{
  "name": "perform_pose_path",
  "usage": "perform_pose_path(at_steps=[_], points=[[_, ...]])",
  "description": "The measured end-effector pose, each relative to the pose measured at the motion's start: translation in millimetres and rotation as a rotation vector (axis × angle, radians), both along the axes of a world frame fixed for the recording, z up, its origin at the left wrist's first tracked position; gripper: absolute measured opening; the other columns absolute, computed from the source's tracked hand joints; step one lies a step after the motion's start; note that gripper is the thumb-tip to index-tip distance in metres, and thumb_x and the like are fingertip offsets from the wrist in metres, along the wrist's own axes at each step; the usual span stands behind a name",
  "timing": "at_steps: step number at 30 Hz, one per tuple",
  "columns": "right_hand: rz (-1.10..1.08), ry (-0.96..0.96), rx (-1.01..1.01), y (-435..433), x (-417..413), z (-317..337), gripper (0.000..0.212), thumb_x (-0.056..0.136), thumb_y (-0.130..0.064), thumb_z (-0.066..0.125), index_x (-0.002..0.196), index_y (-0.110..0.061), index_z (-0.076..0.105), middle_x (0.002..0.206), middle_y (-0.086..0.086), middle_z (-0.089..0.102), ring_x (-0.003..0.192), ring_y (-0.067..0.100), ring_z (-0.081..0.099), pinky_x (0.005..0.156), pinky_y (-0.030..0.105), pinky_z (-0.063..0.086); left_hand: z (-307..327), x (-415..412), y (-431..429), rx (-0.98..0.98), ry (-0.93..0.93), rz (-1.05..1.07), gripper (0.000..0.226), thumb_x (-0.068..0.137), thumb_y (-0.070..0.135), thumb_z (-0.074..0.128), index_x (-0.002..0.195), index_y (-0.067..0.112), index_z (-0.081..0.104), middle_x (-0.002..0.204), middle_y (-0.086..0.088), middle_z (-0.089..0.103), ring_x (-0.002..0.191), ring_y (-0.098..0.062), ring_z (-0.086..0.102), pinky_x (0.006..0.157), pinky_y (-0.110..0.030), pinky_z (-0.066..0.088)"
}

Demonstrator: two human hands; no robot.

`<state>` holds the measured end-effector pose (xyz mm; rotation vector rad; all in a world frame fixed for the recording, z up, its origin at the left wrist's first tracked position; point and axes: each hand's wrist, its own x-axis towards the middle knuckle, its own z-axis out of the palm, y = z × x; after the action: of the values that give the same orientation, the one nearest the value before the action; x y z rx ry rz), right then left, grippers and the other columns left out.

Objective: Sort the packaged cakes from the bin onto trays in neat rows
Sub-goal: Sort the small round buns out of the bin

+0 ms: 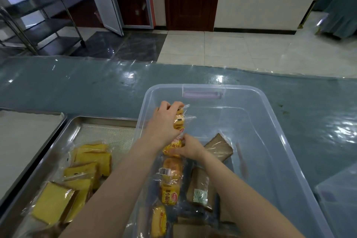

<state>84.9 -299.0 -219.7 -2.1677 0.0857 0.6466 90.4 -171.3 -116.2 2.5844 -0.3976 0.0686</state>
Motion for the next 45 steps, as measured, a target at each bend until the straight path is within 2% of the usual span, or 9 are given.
perform_pose_path(at_steps=[6, 13, 19, 22, 29, 35, 39, 42, 45], points=[[-0.113, 0.034, 0.278, -12.6, -14.0, -5.2, 0.050, 0.065, -0.047, 0.083, 0.102, -0.020, 0.062, 0.105, 0.001, 0.067, 0.101, 0.018, 0.064, 0.091, 0.042, 0.055, 0.4, 0.1, -1.4, 0.002, -0.028, 0.013, 0.073, 0.073, 0.021, 0.081, 0.131, 0.032, 0.040, 0.117, 0.001, 0.042, 0.105, -0.018, 0.050, 0.084, -0.033, 0.054], [-0.246, 0.121, 0.373, -8.3, -17.6, -4.8, 0.024, 0.077, -0.023, 0.080, 0.092, -0.018, 0.062, 0.098, 0.001, 0.065, 0.093, 0.013, 0.062, 0.076, 0.026, 0.053, 0.8, -2.5, -2.5, 0.015, -0.023, 0.020, 0.073, 0.073, 0.023, 0.081, 0.132, 0.034, 0.039, 0.117, 0.003, 0.042, 0.105, -0.016, 0.050, 0.084, -0.034, 0.055], [-0.194, -0.033, 0.322, -1.5, -19.2, -7.7, 0.033, 0.075, -0.026, 0.081, 0.104, -0.023, 0.064, 0.108, -0.003, 0.063, 0.099, 0.014, 0.062, 0.079, 0.028, 0.057, 2.0, -1.2, -2.8, 0.021, -0.009, 0.025, 0.074, 0.073, 0.023, 0.081, 0.132, 0.034, 0.038, 0.119, 0.003, 0.042, 0.106, -0.015, 0.049, 0.086, -0.032, 0.054], [-0.193, -0.060, 0.400, -0.6, -28.6, -7.2, 0.045, 0.077, -0.019, 0.080, 0.114, -0.028, 0.057, 0.123, -0.003, 0.049, 0.105, 0.013, 0.056, 0.066, 0.017, 0.054, 2.3, -1.1, -3.1, 0.014, -0.020, 0.021, 0.073, 0.073, 0.022, 0.081, 0.131, 0.034, 0.039, 0.118, 0.004, 0.042, 0.105, -0.016, 0.050, 0.084, -0.032, 0.054], [-0.063, 0.113, 0.392, 0.8, -35.9, 1.0, 0.051, 0.077, -0.025, 0.078, 0.122, -0.036, 0.056, 0.126, -0.002, 0.051, 0.118, 0.018, 0.051, 0.092, 0.032, 0.052, 5.8, -4.0, -4.0, 0.019, -0.025, 0.015, 0.073, 0.073, 0.025, 0.081, 0.132, 0.033, 0.040, 0.118, 0.003, 0.042, 0.105, -0.016, 0.049, 0.084, -0.032, 0.053], [-0.214, -0.064, 0.255, -24.5, -37.1, 36.3, 0.047, 0.075, -0.011, 0.080, 0.117, -0.024, 0.062, 0.113, 0.001, 0.060, 0.104, 0.019, 0.060, 0.088, 0.039, 0.056, 12.7, -7.0, -6.0, -0.071, 0.017, 0.054, 0.077, 0.070, 0.025, 0.081, 0.132, 0.032, 0.036, 0.119, 0.002, 0.045, 0.107, -0.020, 0.050, 0.089, -0.036, 0.050], [-0.435, -0.384, 0.038, -59.5, -41.9, 69.1, 0.039, 0.074, -0.014, 0.079, 0.107, -0.026, 0.062, 0.117, 0.008, 0.059, 0.096, 0.020, 0.059, 0.084, 0.026, 0.048, 23.9, -17.2, -8.3, -0.345, 0.105, 0.118, 0.081, 0.063, 0.026, 0.085, 0.127, 0.033, 0.035, 0.119, 0.003, 0.051, 0.103, -0.015, 0.055, 0.084, -0.029, 0.050], [-0.582, -0.511, 0.129, -70.7, -60.9, 106.6, 0.048, 0.073, -0.016, 0.079, 0.115, -0.026, 0.060, 0.120, 0.005, 0.050, 0.099, 0.018, 0.057, 0.081, 0.022, 0.049, 41.3, -36.1, -7.3, -0.567, 0.152, 0.101, 0.082, 0.061, 0.025, 0.089, 0.123, 0.036, 0.037, 0.113, 0.008, 0.056, 0.099, -0.012, 0.061, 0.078, -0.022, 0.052], [-0.429, -0.665, 0.295, -58.7, -90.0, 147.0, 0.052, 0.076, -0.015, 0.078, 0.120, -0.032, 0.055, 0.122, -0.004, 0.042, 0.102, 0.001, 0.050, 0.071, 0.006, 0.046, 61.1, -67.5, 3.2, -0.716, 0.183, 0.049, 0.081, 0.063, 0.021, 0.089, 0.124, 0.038, 0.040, 0.115, 0.009, 0.057, 0.098, -0.012, 0.064, 0.077, -0.022, 0.055]])
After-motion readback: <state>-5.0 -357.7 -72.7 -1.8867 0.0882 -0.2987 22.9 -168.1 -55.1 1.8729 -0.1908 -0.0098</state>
